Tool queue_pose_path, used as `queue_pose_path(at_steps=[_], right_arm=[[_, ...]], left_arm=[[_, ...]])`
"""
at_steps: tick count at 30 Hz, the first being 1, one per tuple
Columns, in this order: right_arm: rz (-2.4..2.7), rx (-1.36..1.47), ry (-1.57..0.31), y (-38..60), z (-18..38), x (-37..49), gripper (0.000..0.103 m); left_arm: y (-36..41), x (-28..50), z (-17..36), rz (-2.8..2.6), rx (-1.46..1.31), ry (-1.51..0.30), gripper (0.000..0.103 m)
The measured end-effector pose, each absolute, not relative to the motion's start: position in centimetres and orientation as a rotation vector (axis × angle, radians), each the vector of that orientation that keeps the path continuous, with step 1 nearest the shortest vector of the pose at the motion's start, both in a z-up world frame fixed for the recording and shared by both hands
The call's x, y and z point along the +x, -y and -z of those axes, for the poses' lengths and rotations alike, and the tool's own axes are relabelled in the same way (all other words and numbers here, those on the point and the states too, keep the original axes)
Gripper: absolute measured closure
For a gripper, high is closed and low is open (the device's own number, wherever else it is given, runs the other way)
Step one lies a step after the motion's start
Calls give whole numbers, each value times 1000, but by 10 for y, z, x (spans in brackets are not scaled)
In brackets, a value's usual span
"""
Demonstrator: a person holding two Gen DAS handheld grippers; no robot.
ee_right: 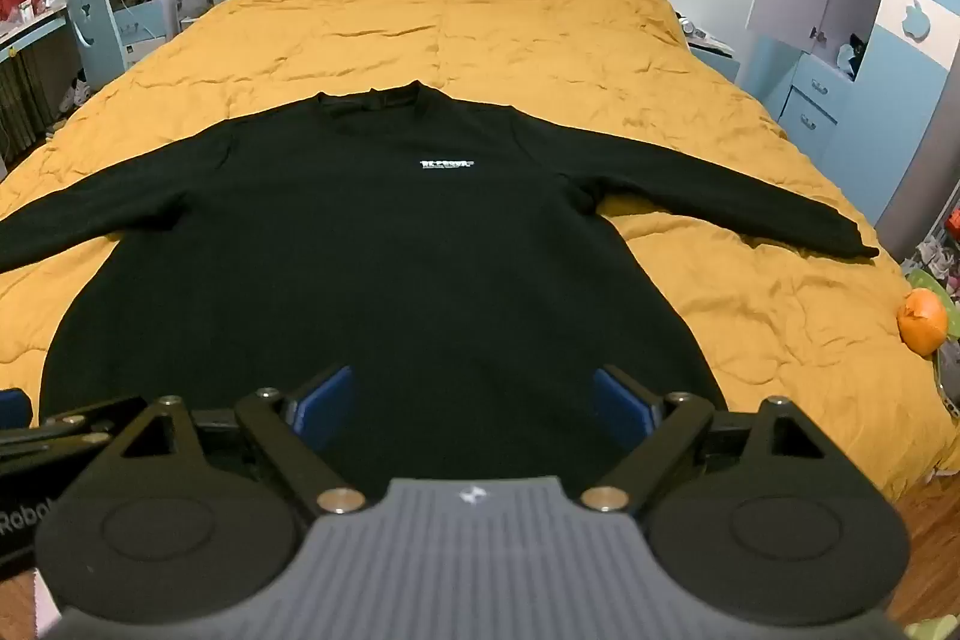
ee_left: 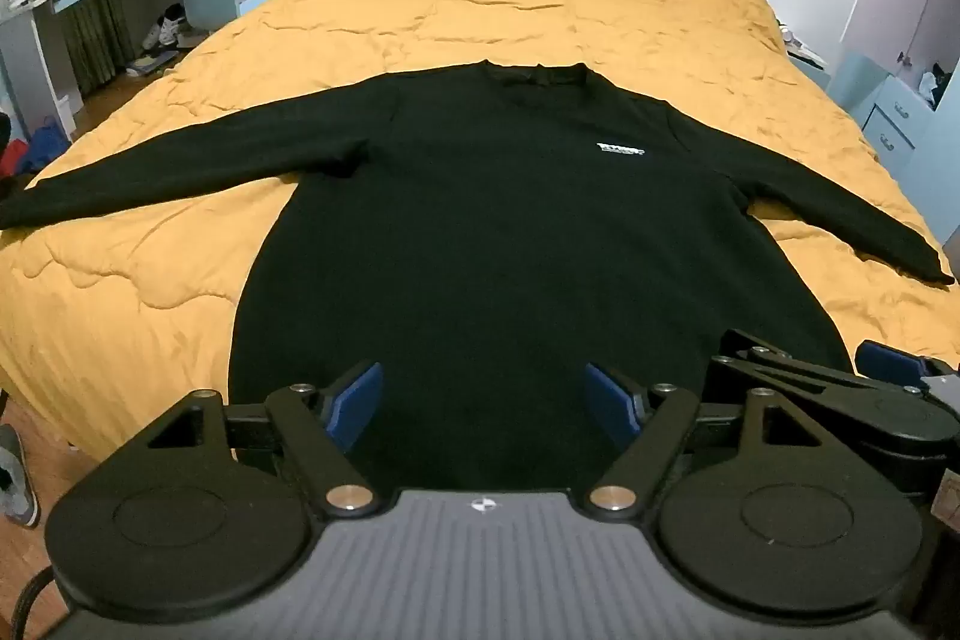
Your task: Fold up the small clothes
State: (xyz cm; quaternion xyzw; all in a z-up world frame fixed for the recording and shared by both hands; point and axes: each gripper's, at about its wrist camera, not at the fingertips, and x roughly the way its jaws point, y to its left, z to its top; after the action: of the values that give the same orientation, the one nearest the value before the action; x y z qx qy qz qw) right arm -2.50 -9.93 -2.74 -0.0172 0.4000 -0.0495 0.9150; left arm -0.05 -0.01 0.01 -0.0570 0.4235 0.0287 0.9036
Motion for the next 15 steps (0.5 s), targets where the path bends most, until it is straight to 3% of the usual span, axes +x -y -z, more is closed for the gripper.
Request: queue_pose_path(at_steps=[15], right_arm=[[103, -39, -828, 99, 27, -23, 20]], left_arm=[[-2, 0, 2, -57, -117, -882, 14]])
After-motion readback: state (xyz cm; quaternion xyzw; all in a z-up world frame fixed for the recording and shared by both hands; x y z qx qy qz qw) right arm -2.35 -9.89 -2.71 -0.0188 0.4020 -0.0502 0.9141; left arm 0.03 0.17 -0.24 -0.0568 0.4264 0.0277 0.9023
